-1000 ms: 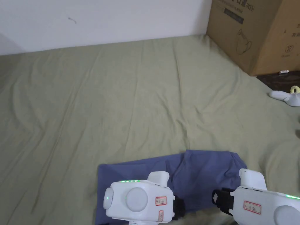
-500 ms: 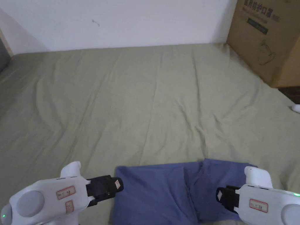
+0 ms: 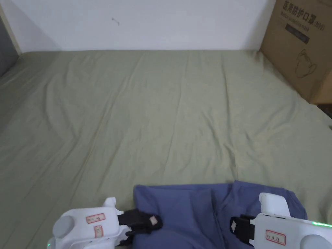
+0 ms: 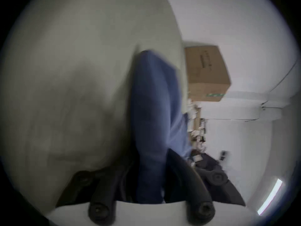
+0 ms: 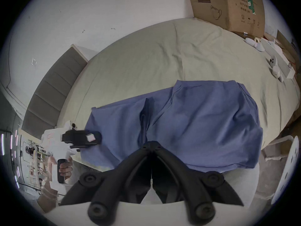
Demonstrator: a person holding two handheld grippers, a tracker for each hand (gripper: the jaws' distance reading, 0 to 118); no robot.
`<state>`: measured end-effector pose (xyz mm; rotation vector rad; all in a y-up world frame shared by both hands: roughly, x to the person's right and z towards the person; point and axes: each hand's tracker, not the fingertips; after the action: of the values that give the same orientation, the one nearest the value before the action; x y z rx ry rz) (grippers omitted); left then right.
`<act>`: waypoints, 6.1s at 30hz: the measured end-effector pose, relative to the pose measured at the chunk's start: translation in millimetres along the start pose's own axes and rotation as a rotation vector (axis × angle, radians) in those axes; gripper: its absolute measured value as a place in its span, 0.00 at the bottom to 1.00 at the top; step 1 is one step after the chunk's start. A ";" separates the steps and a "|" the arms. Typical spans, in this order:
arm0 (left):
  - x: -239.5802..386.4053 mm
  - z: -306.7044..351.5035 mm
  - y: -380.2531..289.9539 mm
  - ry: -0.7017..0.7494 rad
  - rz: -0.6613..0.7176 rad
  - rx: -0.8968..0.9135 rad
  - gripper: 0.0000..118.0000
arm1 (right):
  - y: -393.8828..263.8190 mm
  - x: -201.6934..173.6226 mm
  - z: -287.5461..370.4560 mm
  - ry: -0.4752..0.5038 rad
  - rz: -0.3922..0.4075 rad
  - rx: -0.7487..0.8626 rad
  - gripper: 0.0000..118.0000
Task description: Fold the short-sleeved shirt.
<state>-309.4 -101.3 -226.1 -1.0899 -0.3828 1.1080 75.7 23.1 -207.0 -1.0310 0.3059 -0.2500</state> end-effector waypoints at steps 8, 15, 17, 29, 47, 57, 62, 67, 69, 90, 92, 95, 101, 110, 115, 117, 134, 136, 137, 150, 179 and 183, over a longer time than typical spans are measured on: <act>-1.9 62.3 16.6 -0.080 -0.002 0.034 0.10 | 12.3 -2.3 2.9 -0.026 -0.015 0.007 0.00; -27.7 198.3 37.2 0.134 -0.043 0.198 0.10 | 19.9 -17.9 -4.1 -0.001 0.026 0.011 0.00; -35.4 229.2 37.9 0.184 -0.023 0.226 0.10 | 20.1 -20.9 -7.9 0.012 0.020 0.008 0.00; 36.5 244.0 23.5 0.413 -0.144 0.340 0.10 | 20.1 -35.8 -15.8 0.064 0.054 -0.013 0.00; 169.6 -31.0 -17.8 0.295 -0.537 -0.192 0.86 | 7.0 60.3 13.2 -0.004 -0.162 0.055 0.00; 147.1 50.8 5.1 0.383 -0.439 0.075 0.01 | 5.1 76.8 20.0 -0.021 -0.199 0.083 0.00; 121.7 37.0 0.1 0.366 -0.348 0.034 0.00 | 3.6 67.1 10.6 0.005 -0.185 0.068 0.00; 128.8 -23.7 -26.3 0.345 -0.393 -0.071 0.00 | 1.7 62.8 8.7 0.018 -0.170 0.055 0.00; 134.6 -44.2 -33.2 0.333 -0.393 -0.105 0.00 | 1.5 62.9 10.2 0.024 -0.171 0.056 0.00; 172.2 -65.7 -69.3 0.240 -0.547 -0.175 0.00 | 10.9 50.4 30.1 0.026 -0.143 0.085 0.00; 164.3 -27.0 -54.0 0.218 -0.521 -0.088 0.00 | 20.1 37.1 31.5 0.049 -0.101 0.096 0.00; 145.6 36.8 -32.5 0.199 -0.451 0.048 0.00 | 36.2 7.3 29.1 0.109 -0.009 0.108 0.00; 82.5 132.9 -18.9 0.156 -0.255 0.240 0.00 | 58.5 -66.5 -8.5 0.221 0.167 0.044 0.00; 26.1 167.1 -30.0 0.110 -0.101 0.317 0.05 | 27.6 -106.0 -103.3 0.064 0.343 -0.181 0.00; 17.7 148.4 -12.6 0.100 -0.061 0.270 0.66 | 38.6 -92.9 -99.7 0.122 0.214 -0.183 0.00; 16.1 132.2 -1.8 0.023 -0.078 0.229 0.99 | 38.6 -91.4 -98.5 0.119 0.216 -0.180 0.00; 7.6 24.1 39.5 -0.059 -0.091 -0.056 0.15 | 37.3 -83.6 -97.4 0.139 0.156 -0.184 0.00; 3.1 22.6 39.2 -0.014 -0.108 -0.072 0.16 | 39.2 -83.5 -94.1 0.140 0.152 -0.192 0.00; -1.0 27.1 43.6 -0.083 -0.125 -0.076 0.16 | 39.4 -83.7 -91.6 0.142 0.149 -0.192 0.00; 15.2 206.8 130.1 0.575 -0.345 0.095 0.16 | 60.3 -95.1 -79.4 0.153 0.138 -0.117 0.00; 72.6 243.3 79.5 0.894 -0.485 0.435 0.00 | 48.6 -91.7 -74.4 0.176 0.111 -0.128 0.00; 114.8 199.5 37.4 0.833 -0.544 0.486 0.00 | 44.9 -79.2 -53.7 0.186 0.096 -0.078 0.00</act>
<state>-422.1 100.3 -193.7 -0.8417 0.2443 0.1837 -14.7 29.6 -261.3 -1.0692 0.5352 -0.2494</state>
